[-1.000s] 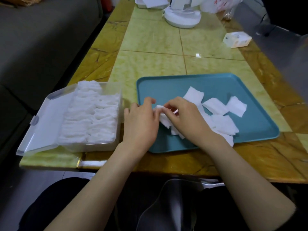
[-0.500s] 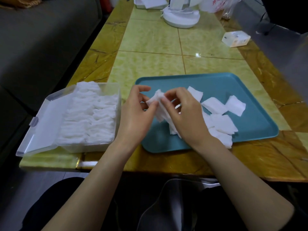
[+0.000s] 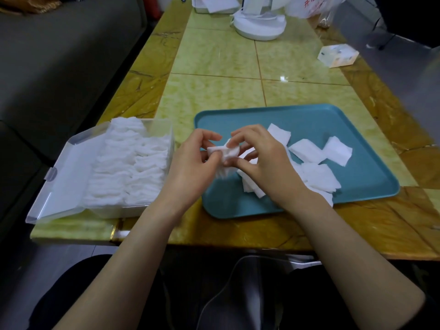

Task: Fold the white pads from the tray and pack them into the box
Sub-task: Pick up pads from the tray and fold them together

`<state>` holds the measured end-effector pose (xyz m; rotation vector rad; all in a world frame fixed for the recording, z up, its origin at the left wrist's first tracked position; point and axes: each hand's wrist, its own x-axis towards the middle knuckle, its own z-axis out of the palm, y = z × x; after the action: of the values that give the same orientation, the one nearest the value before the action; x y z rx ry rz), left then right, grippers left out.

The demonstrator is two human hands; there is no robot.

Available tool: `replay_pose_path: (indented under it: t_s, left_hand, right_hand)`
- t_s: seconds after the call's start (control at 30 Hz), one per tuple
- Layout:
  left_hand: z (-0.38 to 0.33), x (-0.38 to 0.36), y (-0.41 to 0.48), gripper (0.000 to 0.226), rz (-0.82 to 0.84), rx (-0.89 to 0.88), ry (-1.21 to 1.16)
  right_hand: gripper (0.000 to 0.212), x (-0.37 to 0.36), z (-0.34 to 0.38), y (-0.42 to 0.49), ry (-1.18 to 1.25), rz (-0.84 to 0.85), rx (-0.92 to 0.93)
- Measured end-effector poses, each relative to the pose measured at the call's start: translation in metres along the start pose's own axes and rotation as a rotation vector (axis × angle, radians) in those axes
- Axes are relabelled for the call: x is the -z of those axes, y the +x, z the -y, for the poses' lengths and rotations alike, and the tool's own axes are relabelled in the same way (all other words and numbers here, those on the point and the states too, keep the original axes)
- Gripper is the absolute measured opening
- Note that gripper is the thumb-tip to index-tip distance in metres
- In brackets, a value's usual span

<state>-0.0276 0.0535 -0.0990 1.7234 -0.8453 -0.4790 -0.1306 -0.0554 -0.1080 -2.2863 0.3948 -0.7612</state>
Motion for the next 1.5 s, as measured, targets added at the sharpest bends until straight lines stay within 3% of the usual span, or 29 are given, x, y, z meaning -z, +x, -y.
replay_pose_path:
  t_s: [0.17,0.3,0.37,0.43,0.6,0.7,0.83,1.1,1.27,1.37,1.5]
  left_hand:
    - [-0.001,0.002,0.000,0.024,0.001,0.051,-0.045]
    - [-0.005,0.003,-0.001,0.028,-0.033,0.103,-0.167]
    - [-0.005,0.003,-0.001,0.028,-0.038,0.107,-0.178]
    - [-0.003,0.002,0.000,0.027,-0.033,0.122,-0.161]
    - [0.002,0.000,0.003,0.022,-0.062,0.180,-0.141]
    - [0.000,-0.001,0.002,0.023,-0.071,0.156,-0.139]
    - [0.000,-0.001,0.001,0.018,-0.033,0.136,-0.164]
    - [-0.004,-0.001,-0.002,0.014,0.022,0.099,-0.153]
    - [-0.006,0.000,-0.005,0.026,0.059,0.085,-0.144]
    - [-0.008,-0.002,-0.007,0.049,0.087,0.077,-0.118]
    - [-0.006,-0.004,-0.008,0.024,-0.033,-0.020,0.092]
  right_hand:
    - [0.016,0.003,-0.002,0.001,0.002,-0.009,0.008]
    - [0.039,0.009,-0.002,0.001,-0.058,0.053,0.047]
    - [0.033,0.009,0.000,0.001,-0.078,0.046,0.045]
    - [0.020,0.010,0.001,0.002,-0.096,-0.001,0.046]
    - [0.023,0.015,0.005,0.004,0.062,-0.189,-0.068]
    - [0.025,0.018,0.009,0.005,0.223,-0.102,-0.157]
    - [0.017,0.011,0.007,0.003,0.181,0.080,-0.216]
    - [0.016,0.013,0.003,0.001,0.107,0.051,-0.264]
    - [0.018,0.011,0.001,0.000,0.074,0.017,-0.270]
    - [0.019,0.009,0.000,-0.001,0.036,0.020,-0.265]
    - [0.008,0.003,0.000,-0.001,0.040,0.066,-0.240]
